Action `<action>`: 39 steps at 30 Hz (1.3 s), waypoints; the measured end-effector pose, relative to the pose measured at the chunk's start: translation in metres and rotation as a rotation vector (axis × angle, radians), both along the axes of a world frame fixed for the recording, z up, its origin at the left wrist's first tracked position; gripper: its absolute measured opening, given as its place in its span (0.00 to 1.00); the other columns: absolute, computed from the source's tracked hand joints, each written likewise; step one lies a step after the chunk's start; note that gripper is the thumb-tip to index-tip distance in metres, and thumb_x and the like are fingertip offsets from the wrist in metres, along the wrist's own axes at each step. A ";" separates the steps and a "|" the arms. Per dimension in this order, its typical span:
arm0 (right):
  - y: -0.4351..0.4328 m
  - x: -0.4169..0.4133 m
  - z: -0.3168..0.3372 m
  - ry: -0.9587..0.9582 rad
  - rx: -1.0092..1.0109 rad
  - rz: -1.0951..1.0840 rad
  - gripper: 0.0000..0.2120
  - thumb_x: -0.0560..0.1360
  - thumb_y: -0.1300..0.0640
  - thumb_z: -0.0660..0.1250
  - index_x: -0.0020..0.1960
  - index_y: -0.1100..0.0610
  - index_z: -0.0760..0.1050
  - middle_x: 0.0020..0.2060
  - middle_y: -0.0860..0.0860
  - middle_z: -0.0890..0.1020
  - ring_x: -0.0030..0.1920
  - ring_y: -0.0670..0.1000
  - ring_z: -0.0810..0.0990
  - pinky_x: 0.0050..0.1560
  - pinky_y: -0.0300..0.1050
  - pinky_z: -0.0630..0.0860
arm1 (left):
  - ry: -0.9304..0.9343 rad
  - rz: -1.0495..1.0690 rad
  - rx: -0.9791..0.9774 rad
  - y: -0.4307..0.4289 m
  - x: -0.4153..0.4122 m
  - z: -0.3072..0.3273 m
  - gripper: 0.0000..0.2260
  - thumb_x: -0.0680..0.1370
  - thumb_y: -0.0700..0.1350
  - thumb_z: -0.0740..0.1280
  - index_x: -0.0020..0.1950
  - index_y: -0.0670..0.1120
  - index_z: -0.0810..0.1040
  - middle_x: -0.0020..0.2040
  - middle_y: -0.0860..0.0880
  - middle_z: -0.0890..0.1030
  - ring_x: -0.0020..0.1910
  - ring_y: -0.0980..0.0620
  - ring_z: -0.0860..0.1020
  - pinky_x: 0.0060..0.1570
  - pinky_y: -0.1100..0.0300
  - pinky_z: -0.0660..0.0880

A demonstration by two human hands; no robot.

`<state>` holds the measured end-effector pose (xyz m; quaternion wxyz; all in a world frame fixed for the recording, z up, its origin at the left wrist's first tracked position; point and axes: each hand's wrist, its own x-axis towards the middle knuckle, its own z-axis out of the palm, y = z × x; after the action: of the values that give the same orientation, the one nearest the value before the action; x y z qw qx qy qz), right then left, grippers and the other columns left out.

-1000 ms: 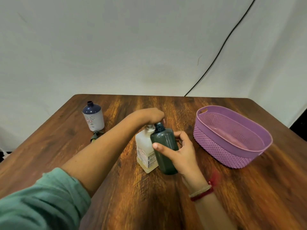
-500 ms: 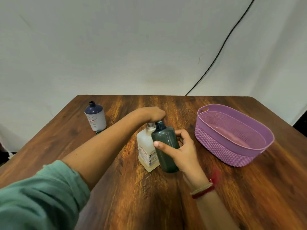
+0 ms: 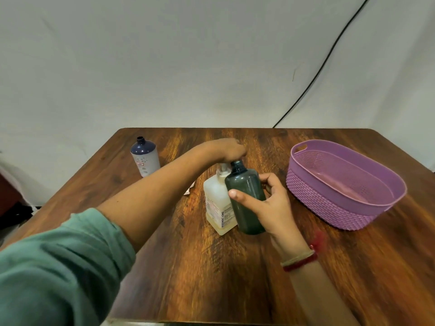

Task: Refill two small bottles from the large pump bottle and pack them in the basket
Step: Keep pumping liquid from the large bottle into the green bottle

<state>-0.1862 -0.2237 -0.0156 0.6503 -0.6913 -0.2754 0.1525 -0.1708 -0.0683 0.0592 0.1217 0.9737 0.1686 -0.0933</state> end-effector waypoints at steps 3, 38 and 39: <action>0.000 0.003 -0.001 -0.014 0.000 -0.004 0.30 0.51 0.39 0.80 0.46 0.47 0.71 0.48 0.45 0.79 0.49 0.42 0.78 0.42 0.37 0.73 | 0.001 0.008 -0.037 -0.001 0.001 0.000 0.16 0.83 0.42 0.52 0.64 0.37 0.74 0.64 0.41 0.73 0.59 0.45 0.73 0.56 0.56 0.69; 0.002 0.003 -0.014 -0.012 0.028 -0.009 0.29 0.52 0.42 0.80 0.47 0.48 0.71 0.48 0.47 0.79 0.50 0.45 0.78 0.45 0.40 0.75 | 0.017 0.119 -0.116 -0.003 0.003 -0.007 0.17 0.83 0.43 0.51 0.61 0.38 0.76 0.64 0.39 0.73 0.53 0.46 0.71 0.54 0.55 0.68; 0.001 0.003 -0.014 -0.011 0.028 -0.013 0.28 0.53 0.43 0.79 0.47 0.48 0.71 0.48 0.46 0.79 0.49 0.44 0.78 0.45 0.40 0.75 | 0.019 0.129 -0.116 -0.004 0.002 -0.007 0.17 0.83 0.43 0.51 0.62 0.38 0.75 0.64 0.39 0.73 0.55 0.45 0.72 0.55 0.55 0.69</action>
<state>-0.1832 -0.2229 -0.0298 0.6595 -0.6848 -0.2766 0.1403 -0.1684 -0.0724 0.0525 0.1820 0.9512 0.2266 -0.1042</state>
